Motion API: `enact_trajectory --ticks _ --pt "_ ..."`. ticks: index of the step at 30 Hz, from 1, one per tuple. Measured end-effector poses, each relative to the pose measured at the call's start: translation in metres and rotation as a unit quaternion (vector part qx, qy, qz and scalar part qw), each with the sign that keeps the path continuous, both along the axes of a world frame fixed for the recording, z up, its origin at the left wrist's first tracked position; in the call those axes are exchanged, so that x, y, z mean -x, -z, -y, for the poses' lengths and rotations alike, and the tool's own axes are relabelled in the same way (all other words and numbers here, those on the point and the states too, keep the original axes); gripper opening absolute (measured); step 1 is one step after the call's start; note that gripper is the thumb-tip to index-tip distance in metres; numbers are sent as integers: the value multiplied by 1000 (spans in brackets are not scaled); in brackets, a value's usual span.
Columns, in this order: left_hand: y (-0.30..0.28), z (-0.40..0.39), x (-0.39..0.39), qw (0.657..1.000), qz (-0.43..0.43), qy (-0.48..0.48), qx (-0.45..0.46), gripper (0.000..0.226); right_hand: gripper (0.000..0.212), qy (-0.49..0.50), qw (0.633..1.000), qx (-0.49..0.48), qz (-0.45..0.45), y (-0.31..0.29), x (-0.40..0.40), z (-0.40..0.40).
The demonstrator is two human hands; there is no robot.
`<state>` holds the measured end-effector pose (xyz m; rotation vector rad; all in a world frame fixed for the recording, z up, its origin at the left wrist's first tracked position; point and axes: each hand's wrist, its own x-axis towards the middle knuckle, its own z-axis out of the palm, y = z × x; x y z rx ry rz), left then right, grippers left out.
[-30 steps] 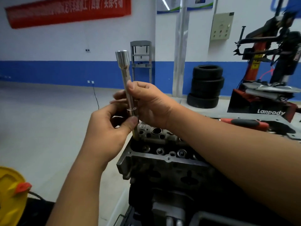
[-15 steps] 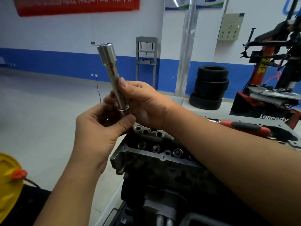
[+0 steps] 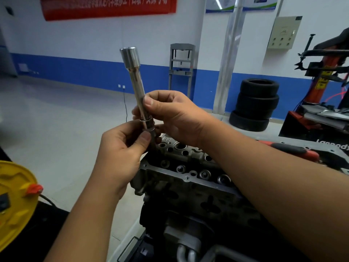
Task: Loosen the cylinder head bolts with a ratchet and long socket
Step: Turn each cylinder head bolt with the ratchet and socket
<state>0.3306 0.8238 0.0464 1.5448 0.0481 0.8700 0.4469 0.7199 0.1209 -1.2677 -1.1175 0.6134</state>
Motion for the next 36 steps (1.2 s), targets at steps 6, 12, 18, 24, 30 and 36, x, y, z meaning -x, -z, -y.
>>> enact_trajectory --ticks 6,12,18,24,30,36 --pt "-2 7 -9 998 45 -30 45 25 7 13 1000 -10 -17 1 -6 1" --pt "-1 1 -11 999 13 40 19 30 15 -1 1000 9 2 0 -6 -1" --pt "0 9 -14 996 59 -24 64 18 6 4 1000 0 -2 3 -5 -4" --pt "2 5 -13 998 27 32 50 26 11 -10 1000 -9 -20 4 -8 -5" --pt "6 5 -13 993 27 -4 113 25 12 -5 1000 10 -25 5 -4 -6" --pt "7 -1 -11 987 4 80 142 28 15 0 1000 8 5 4 -3 -4"
